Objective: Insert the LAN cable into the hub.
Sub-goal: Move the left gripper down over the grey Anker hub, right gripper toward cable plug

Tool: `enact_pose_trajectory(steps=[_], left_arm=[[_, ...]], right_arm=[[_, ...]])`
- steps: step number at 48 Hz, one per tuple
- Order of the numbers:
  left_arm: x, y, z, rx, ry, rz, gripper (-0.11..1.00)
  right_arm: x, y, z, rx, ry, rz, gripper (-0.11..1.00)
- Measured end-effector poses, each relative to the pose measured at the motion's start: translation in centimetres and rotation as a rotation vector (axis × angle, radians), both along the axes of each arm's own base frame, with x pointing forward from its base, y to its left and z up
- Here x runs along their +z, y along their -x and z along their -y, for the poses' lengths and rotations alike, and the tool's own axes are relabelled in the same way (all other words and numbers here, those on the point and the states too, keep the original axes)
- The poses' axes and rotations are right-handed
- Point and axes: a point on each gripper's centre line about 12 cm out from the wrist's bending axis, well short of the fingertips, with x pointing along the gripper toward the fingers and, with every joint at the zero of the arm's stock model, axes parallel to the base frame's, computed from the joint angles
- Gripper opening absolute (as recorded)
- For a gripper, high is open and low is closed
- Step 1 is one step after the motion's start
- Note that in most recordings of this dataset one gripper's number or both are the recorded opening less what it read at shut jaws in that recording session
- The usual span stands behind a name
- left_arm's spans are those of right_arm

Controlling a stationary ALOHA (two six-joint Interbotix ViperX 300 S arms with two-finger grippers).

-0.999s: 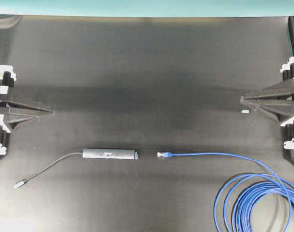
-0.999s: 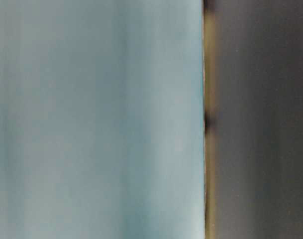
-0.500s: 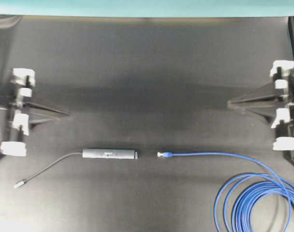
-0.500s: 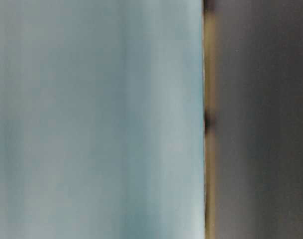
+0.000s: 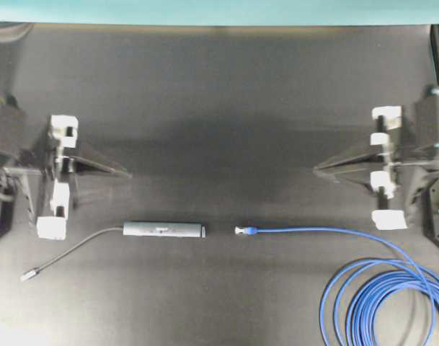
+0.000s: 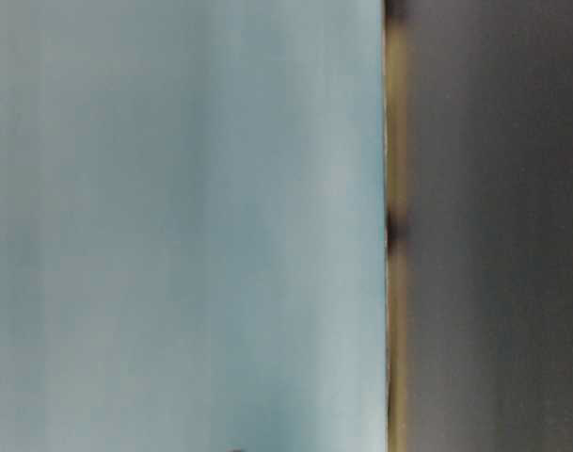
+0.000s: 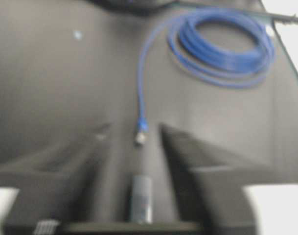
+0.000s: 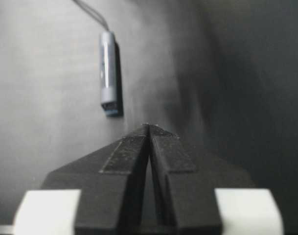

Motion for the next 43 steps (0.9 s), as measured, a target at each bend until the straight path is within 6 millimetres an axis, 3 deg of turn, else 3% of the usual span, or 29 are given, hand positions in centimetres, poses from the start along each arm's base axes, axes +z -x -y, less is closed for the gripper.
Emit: enact_pose_trajectory(steps=[4,11,15,27,35,43], left_arm=[[-0.6,0.0,0.4,-0.016,-0.006,-0.004,0.78],[-3.0,0.1,1.3,-0.052,-0.004,-0.067,0.71],[-4.5,0.1,1.6,-0.065,-0.003,-0.097,0.68],[-8.7,-1.1,1.7,-0.069,0.004,-0.116,0.69],[-11.8,-3.2,1.8,-0.065,0.009,-0.162,0.69],[-13.5,-5.1,1.8,-0.064,0.009,-0.19,0.72]], right_arm=[[-0.9,-0.4,0.0,0.0,0.0,-0.035,0.25],[-1.8,-0.7,0.0,0.001,0.002,-0.071,0.67],[-2.0,-0.8,0.0,0.002,0.001,-0.078,0.82],[-3.1,-1.2,0.0,0.001,0.001,-0.117,0.8],[-4.2,-1.8,-0.1,0.002,0.002,-0.135,0.8],[-4.2,-2.0,-0.3,0.009,0.002,-0.124,0.8]])
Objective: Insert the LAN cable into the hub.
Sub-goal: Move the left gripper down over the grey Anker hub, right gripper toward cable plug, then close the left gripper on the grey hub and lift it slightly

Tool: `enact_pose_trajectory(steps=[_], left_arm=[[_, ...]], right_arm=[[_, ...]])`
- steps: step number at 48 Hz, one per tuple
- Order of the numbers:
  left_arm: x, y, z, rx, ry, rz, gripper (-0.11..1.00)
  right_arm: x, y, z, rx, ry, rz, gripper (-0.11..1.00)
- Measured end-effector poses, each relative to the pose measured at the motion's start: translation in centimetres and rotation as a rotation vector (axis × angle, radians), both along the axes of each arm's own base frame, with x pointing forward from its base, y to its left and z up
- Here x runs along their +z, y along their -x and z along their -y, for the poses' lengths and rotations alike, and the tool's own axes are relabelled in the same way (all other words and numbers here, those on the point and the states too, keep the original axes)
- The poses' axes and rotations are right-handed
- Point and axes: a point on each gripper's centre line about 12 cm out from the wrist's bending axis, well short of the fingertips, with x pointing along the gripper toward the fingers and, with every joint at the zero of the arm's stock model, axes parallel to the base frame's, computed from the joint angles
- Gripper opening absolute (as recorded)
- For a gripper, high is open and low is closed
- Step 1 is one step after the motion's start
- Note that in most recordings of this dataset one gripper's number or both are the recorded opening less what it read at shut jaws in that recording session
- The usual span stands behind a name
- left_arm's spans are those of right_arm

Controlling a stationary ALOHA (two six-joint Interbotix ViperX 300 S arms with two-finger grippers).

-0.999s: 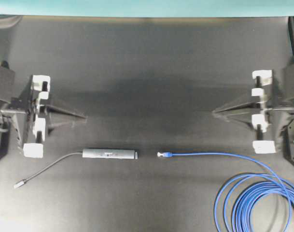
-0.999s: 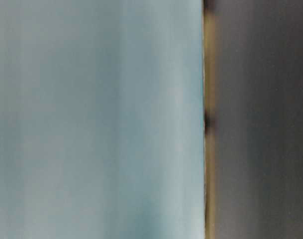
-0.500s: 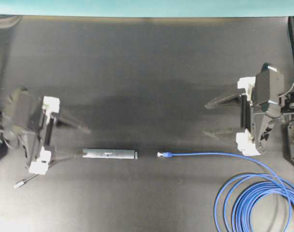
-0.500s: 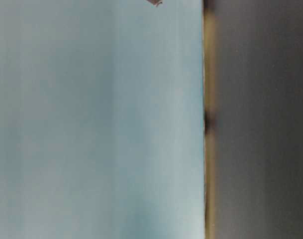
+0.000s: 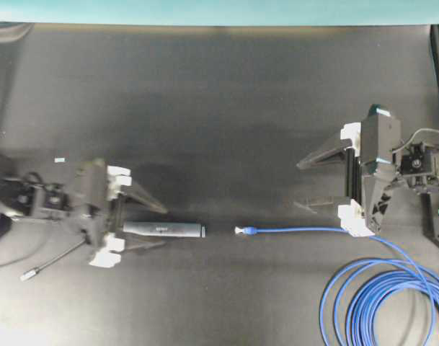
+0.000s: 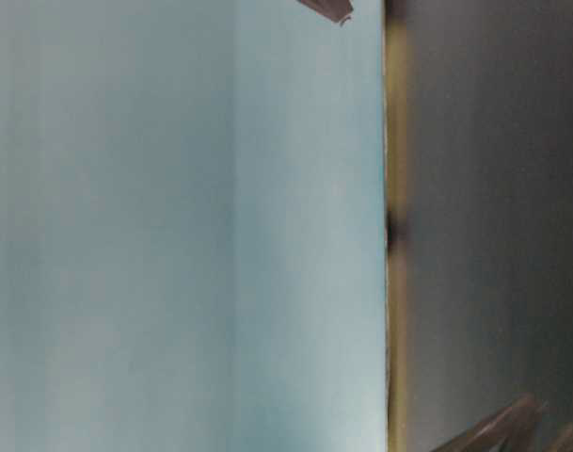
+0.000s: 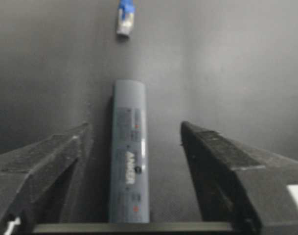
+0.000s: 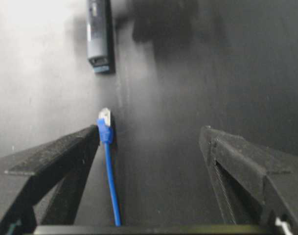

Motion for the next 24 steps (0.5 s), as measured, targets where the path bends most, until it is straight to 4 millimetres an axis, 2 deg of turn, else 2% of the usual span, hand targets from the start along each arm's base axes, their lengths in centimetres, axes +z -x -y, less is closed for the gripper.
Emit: enact_pose_trajectory(steps=[24], left_arm=[[-2.8,-1.3,-0.6,0.021,-0.009,-0.087,0.75]], right_arm=[[0.2,0.1,-0.1,0.001,-0.003,0.009,0.8]])
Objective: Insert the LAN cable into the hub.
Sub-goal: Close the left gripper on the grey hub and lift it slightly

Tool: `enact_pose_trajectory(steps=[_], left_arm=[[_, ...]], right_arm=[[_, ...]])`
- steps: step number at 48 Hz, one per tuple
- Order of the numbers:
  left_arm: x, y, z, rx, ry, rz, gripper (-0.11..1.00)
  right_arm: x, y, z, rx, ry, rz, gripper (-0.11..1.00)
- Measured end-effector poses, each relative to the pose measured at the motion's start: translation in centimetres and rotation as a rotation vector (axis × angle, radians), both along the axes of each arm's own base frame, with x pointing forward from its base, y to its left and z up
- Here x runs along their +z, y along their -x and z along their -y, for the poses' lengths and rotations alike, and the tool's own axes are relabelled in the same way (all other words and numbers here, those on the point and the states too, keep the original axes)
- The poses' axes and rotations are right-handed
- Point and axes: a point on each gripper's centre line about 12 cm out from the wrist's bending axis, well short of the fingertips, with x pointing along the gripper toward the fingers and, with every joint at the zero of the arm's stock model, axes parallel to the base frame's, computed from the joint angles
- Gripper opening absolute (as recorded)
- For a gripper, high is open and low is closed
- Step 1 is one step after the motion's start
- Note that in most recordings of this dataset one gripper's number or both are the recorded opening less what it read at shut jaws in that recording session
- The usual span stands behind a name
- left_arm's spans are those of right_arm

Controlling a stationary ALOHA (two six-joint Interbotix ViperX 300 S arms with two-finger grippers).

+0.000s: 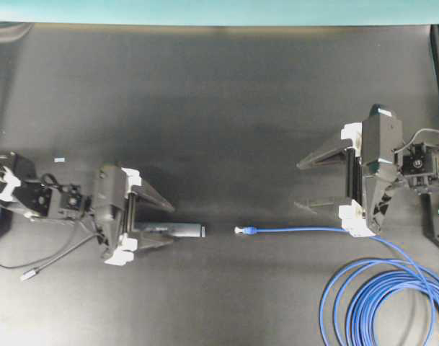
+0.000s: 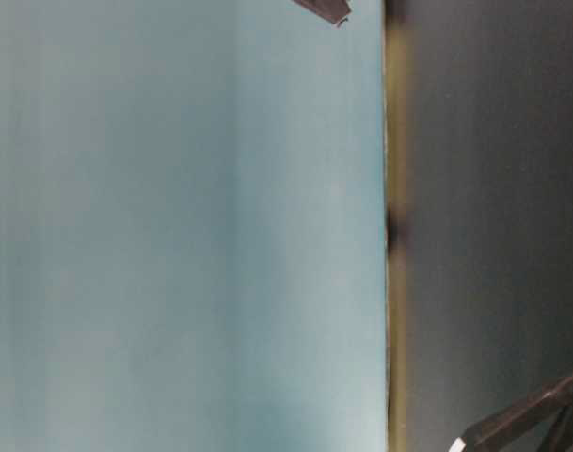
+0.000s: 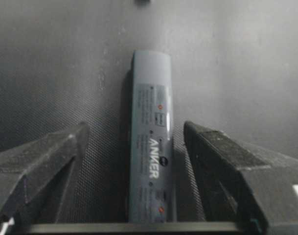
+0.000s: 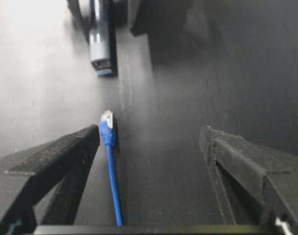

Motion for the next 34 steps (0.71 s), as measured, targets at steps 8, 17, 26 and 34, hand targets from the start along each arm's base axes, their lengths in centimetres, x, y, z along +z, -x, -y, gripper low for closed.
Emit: enact_pose_trajectory(steps=[8,17,26,34], left_arm=[[-0.5,-0.9,0.4,-0.01,0.002,-0.012,0.75],[-1.7,-0.9,0.8,-0.021,-0.004,-0.075,0.71],[-1.8,-0.8,0.5,-0.021,-0.025,-0.084,0.33],[-1.8,-0.9,0.7,-0.037,-0.052,-0.081,0.28]], right_arm=[[-0.1,0.0,0.0,0.0,0.0,-0.002,0.8],[0.0,0.0,0.0,0.001,-0.001,0.0,0.8],[-0.1,0.1,-0.2,0.005,-0.001,-0.002,0.8],[-0.1,0.2,-0.4,0.016,-0.001,0.0,0.8]])
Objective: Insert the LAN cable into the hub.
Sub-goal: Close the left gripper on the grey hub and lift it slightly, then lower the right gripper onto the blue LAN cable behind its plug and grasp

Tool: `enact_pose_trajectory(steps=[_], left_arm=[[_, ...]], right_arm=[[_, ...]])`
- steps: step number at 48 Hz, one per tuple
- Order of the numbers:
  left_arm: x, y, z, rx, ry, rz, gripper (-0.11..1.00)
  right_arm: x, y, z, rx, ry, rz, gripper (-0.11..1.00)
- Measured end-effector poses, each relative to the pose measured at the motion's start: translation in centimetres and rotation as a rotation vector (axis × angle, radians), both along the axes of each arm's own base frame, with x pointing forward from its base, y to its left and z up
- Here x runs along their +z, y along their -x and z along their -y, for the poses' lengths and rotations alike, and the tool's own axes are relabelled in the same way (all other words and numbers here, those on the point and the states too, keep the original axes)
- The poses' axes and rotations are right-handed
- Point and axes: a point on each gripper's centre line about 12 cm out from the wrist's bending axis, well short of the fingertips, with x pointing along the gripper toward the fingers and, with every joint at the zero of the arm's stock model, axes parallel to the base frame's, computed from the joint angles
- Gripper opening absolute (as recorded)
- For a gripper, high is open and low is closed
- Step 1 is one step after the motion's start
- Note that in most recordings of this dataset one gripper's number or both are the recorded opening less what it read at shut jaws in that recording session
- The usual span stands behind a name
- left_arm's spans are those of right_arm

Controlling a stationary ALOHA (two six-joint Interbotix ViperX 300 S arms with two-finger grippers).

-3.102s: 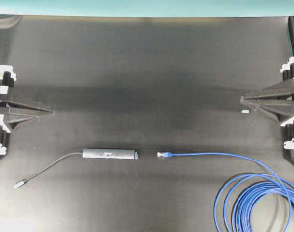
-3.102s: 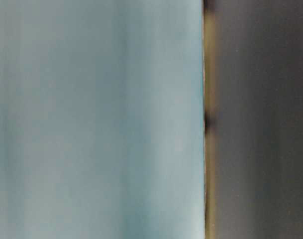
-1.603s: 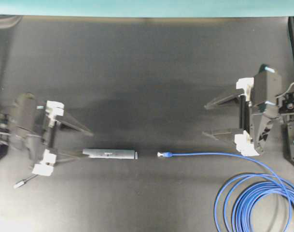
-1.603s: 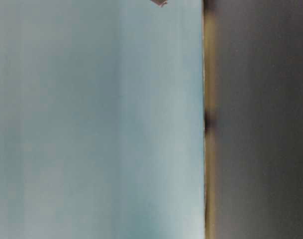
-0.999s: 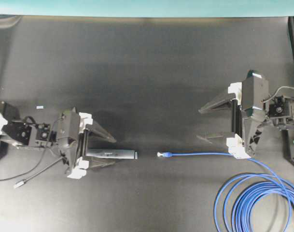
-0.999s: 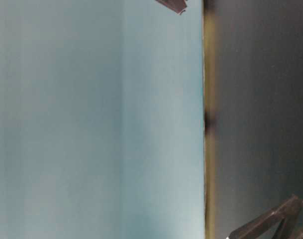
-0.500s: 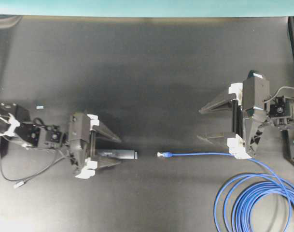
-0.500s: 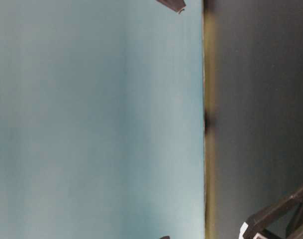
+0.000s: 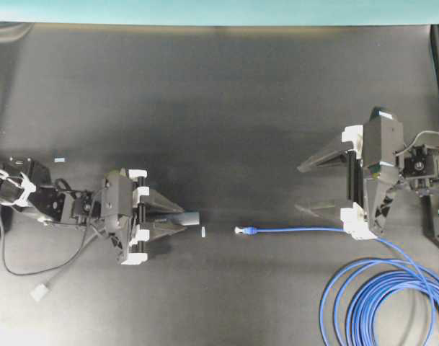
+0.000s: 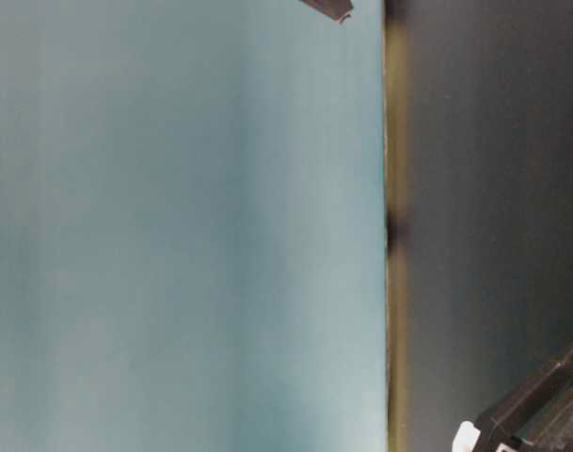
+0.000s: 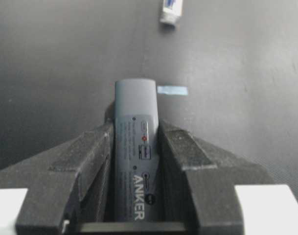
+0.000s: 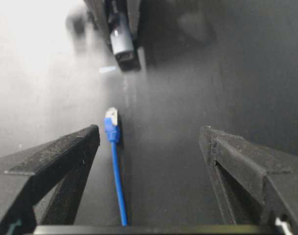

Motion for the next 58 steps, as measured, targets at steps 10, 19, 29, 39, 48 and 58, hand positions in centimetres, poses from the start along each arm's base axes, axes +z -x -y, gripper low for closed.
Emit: enact_pose_trajectory(steps=[10,19,29,39,48,58], left_arm=[[1.8,-0.7,0.1,0.0,0.003,0.029,0.28],[4.1,-0.9,0.5,-0.014,-0.008,0.041,0.28],[5.4,-1.1,0.3,-0.004,-0.001,0.051,0.28],[5.7,-1.5,0.3,-0.002,0.0,0.048,0.28],[5.7,-1.8,0.3,-0.002,-0.002,0.023,0.28],[5.8,-2.0,0.3,-0.001,-0.001,0.023,0.28]], right_arm=[[-1.9,-0.1,-0.7,0.025,0.005,-0.066,0.8],[-5.0,-1.2,-1.5,0.052,0.011,-0.13,0.79],[-7.8,-2.9,-2.1,0.065,0.014,-0.134,0.79],[-10.0,-4.9,-2.6,0.073,0.016,-0.128,0.79],[-11.5,-5.4,-3.6,0.094,0.014,-0.151,0.79],[-12.1,-5.7,-4.2,0.091,0.003,-0.137,0.78]])
